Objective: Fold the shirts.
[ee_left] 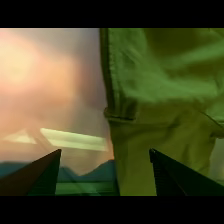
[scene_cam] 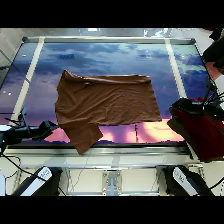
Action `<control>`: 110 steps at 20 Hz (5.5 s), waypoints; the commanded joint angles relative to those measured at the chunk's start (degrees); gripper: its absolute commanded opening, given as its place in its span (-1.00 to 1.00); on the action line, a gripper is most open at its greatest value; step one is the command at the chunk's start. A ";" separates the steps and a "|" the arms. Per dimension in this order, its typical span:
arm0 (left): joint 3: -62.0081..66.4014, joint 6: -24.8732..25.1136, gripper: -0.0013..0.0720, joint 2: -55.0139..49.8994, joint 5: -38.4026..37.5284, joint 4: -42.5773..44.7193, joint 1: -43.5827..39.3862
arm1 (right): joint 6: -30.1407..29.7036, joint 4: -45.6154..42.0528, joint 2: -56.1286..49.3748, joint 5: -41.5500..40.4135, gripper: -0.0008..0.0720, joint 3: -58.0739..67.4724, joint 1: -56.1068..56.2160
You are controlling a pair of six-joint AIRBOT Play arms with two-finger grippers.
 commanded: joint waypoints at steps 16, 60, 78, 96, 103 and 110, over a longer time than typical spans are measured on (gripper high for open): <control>0.85 13.22 0.55 -15.30 6.05 -17.42 -10.01 | 0.11 6.19 0.02 -0.26 0.28 -0.55 0.17; 21.07 8.50 -0.93 21.97 1.36 -29.40 -1.46 | -4.35 11.45 13.11 -7.56 -0.95 6.43 19.82; 66.75 -14.91 -0.93 -3.85 -16.15 22.73 -27.56 | 4.46 -9.55 -3.72 -2.78 -0.96 38.32 19.82; 66.55 -10.93 -0.93 -40.06 -2.40 22.27 -28.65 | 4.50 -5.25 -44.54 -8.59 -0.95 40.04 20.17; 60.59 -11.41 -0.93 -37.75 -8.72 22.23 -28.68 | 4.50 -11.56 -44.33 -2.03 -0.96 33.53 23.58; 52.98 -11.50 -0.93 -39.21 -8.68 22.25 -28.65 | 4.96 -11.91 -45.29 -7.13 -0.95 30.38 24.46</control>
